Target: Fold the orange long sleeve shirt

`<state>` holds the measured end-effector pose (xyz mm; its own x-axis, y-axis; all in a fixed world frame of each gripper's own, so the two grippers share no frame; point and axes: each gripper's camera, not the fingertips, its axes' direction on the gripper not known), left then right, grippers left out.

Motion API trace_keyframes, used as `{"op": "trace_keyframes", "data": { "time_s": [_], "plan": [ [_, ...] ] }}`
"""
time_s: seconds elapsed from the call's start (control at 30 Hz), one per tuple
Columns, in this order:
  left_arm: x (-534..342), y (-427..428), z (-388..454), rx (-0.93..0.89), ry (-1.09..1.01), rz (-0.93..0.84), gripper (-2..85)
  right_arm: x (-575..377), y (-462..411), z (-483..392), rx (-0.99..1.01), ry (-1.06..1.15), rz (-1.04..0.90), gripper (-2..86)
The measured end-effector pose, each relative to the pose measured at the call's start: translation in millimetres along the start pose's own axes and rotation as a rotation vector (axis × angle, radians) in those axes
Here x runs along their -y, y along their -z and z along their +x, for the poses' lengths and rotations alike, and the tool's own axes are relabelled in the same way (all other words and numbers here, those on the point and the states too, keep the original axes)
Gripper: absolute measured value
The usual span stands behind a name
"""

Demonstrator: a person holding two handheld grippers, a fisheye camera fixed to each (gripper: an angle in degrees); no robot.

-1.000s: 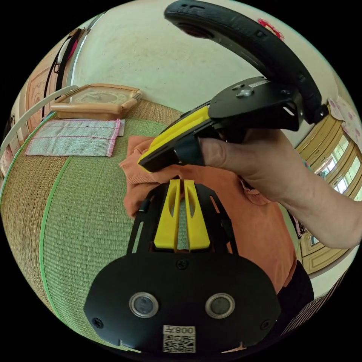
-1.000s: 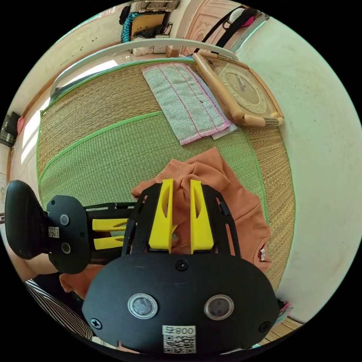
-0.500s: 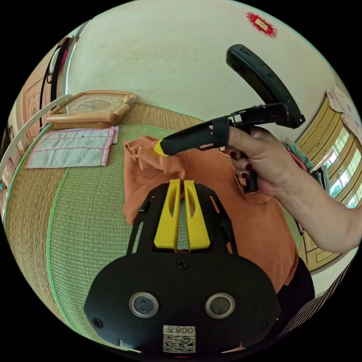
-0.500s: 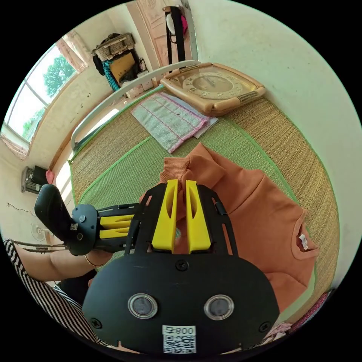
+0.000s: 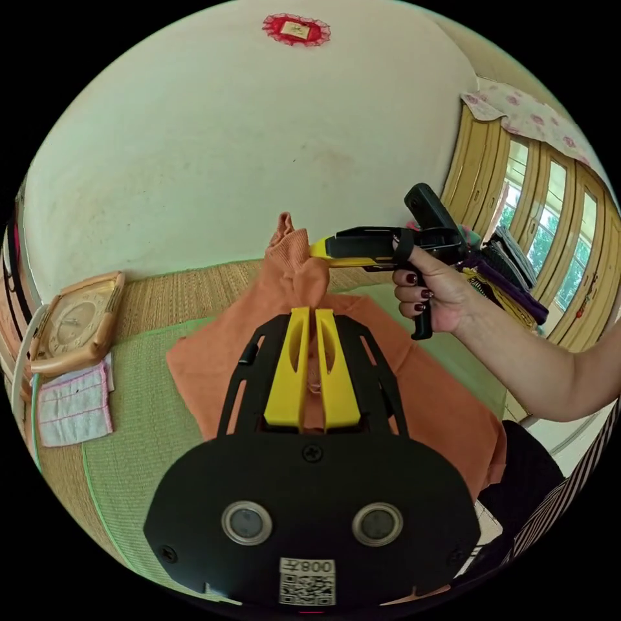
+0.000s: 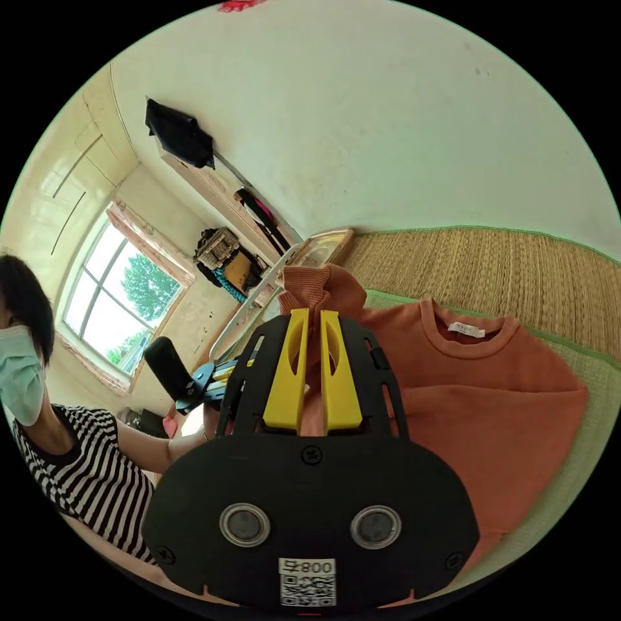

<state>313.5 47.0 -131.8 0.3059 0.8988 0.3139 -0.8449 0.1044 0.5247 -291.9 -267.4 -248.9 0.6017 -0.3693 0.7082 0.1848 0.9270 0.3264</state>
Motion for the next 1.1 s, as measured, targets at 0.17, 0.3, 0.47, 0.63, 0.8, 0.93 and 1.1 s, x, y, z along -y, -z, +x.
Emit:
{"op": "trace_keyframes", "data": {
  "time_s": [0.17,0.3,0.47,0.63,0.8,0.93,1.1],
  "plan": [
    [52,-48,62,-0.036,-0.111,-0.115,1.5,-89,37,100,0.03,-0.135,0.036,2.3],
    [76,-79,91,-0.05,-0.168,-0.213,1.6,-164,42,177,0.086,-0.249,0.037,2.3],
    [117,-105,115,-0.053,-0.199,-0.296,1.9,-230,36,240,0.17,-0.333,0.073,2.2],
    [148,-129,128,-0.059,-0.211,-0.387,2.5,-285,28,287,0.213,-0.405,0.088,1.0],
    [169,-151,135,-0.056,-0.214,-0.471,3.1,-329,45,298,0.195,-0.439,0.182,0.2],
    [185,-158,136,-0.065,-0.192,-0.48,3.3,-319,16,261,0.121,-0.333,0.097,0.1],
    [209,-138,133,-0.147,-0.176,-0.375,2.7,-294,-51,222,-0.117,-0.202,-0.099,0.1]
  ]
}}
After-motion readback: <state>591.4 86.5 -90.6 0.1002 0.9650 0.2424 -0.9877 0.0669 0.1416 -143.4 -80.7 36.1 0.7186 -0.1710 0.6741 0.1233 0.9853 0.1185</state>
